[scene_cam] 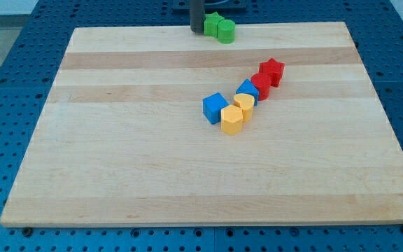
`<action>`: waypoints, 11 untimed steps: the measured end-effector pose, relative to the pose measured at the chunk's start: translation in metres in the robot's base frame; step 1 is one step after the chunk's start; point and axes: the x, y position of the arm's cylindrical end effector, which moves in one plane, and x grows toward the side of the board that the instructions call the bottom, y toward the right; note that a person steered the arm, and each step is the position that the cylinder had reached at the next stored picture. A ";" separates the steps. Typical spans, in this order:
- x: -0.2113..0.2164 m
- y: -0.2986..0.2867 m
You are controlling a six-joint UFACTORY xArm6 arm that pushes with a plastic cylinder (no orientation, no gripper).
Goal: Move green blocks towards right side of the board
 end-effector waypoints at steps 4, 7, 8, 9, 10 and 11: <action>0.014 -0.043; -0.008 0.026; 0.010 0.032; 0.038 0.061; 0.046 0.073; 0.051 0.017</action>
